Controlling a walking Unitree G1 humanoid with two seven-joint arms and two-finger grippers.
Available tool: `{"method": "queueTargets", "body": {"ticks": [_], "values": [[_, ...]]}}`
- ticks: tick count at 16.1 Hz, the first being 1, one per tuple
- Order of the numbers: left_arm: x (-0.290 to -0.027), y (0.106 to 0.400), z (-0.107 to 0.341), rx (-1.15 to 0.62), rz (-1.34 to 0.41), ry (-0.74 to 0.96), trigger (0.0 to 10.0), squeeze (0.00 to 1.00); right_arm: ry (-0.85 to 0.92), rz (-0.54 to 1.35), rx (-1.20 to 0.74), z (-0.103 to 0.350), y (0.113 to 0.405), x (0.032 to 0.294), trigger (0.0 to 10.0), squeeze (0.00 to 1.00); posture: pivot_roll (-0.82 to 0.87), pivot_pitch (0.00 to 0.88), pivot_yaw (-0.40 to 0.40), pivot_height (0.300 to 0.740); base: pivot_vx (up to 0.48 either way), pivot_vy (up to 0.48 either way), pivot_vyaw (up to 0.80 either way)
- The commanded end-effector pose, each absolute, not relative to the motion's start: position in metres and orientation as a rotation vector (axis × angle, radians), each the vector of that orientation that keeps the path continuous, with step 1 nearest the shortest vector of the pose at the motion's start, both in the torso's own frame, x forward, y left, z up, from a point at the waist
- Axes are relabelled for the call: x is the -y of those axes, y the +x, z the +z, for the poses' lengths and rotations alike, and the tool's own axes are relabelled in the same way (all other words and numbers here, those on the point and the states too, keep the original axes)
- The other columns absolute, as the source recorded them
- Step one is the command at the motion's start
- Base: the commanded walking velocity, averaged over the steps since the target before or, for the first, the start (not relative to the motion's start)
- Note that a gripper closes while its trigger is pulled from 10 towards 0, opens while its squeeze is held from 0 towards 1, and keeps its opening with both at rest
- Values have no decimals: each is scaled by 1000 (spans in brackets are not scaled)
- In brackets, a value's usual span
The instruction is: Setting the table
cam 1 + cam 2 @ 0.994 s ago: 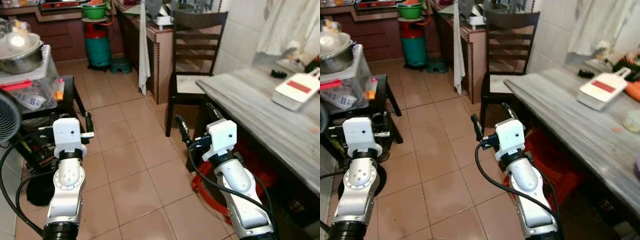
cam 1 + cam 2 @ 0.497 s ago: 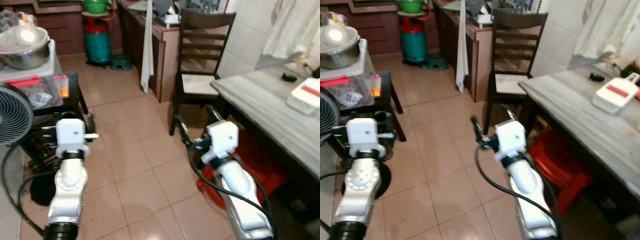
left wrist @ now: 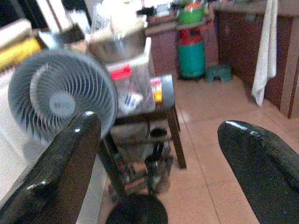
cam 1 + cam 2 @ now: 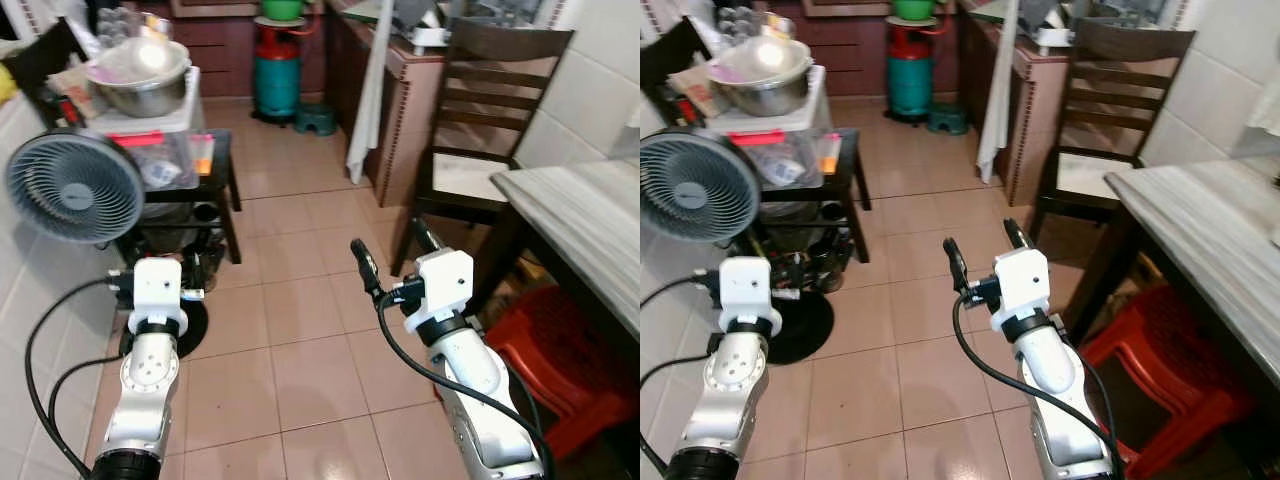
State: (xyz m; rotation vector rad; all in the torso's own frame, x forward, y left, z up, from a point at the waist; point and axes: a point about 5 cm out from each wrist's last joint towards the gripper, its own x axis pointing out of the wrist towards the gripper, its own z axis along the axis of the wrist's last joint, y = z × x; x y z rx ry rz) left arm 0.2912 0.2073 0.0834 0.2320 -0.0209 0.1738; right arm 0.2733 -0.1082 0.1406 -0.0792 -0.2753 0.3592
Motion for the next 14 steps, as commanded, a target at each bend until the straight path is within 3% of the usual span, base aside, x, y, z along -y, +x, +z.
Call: {"method": "queueTargets", "body": {"ticks": [1,5,11,14], "values": [[-207,289,72,-20,143,225,10000,0,-60,360,252,135,274,110,10000,0,47,0,-22,740,0,0,800],[-210,277,33,-170,104,270,10000,0,-45,368,175,113,273,113,10000,0,51,0,-27,740,0,0,795],[-206,254,-16,-415,15,200,10000,0,-35,316,39,75,277,128,10000,0,66,0,-35,740,0,0,779],[-196,243,-34,-532,-80,135,10000,0,-7,248,-65,50,279,134,10000,0,65,0,-35,740,0,0,0]]}}
